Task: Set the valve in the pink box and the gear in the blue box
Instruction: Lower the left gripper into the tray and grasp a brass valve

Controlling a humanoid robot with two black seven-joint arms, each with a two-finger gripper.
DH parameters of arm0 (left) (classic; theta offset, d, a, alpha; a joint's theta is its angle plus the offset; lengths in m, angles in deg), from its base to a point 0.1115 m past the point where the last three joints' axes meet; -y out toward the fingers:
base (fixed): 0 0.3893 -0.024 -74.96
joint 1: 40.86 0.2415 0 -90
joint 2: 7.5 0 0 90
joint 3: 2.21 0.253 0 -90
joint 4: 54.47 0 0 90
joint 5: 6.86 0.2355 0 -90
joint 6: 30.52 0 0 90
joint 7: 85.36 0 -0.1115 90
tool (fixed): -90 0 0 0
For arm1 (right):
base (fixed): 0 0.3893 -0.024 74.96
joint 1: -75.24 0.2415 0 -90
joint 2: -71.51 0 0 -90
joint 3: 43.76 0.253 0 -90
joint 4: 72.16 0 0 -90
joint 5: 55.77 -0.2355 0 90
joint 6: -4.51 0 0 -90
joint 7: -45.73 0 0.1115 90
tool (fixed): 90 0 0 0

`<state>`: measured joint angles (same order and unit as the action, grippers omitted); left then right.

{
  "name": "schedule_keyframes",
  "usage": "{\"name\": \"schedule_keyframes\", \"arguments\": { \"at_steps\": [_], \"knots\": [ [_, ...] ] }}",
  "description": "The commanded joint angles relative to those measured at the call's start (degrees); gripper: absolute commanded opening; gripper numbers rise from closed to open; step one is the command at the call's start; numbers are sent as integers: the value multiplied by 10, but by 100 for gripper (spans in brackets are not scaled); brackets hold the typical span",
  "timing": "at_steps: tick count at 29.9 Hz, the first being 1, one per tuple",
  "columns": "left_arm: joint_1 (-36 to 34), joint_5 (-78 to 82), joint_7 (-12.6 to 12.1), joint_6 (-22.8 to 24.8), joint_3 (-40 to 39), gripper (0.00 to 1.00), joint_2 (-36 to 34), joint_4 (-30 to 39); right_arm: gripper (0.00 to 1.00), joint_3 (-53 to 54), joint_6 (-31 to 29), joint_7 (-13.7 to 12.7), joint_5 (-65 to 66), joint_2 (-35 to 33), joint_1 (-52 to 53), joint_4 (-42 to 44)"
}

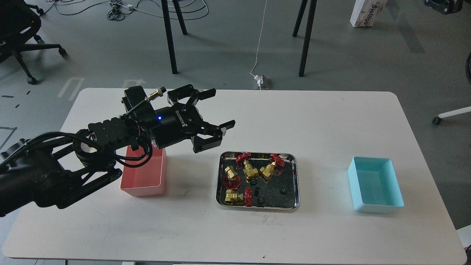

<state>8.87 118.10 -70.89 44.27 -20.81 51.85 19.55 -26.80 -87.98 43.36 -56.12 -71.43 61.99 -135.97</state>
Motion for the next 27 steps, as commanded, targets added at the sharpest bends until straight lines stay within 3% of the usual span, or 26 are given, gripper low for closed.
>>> {"name": "schedule_keyframes", "arguments": {
  "at_steps": [1,11,27],
  "knots": [
    [40,0,-5,0,1,96,45,-41,99,0,-1,0,1,2,0,0],
    [81,0,-3,5,2,97,146,-134,99,0,-1,0,13,3,-2,1],
    [97,0,8,5,10,96,226,-237,99,-2,-1,0,13,4,-2,1]
  ]
}}
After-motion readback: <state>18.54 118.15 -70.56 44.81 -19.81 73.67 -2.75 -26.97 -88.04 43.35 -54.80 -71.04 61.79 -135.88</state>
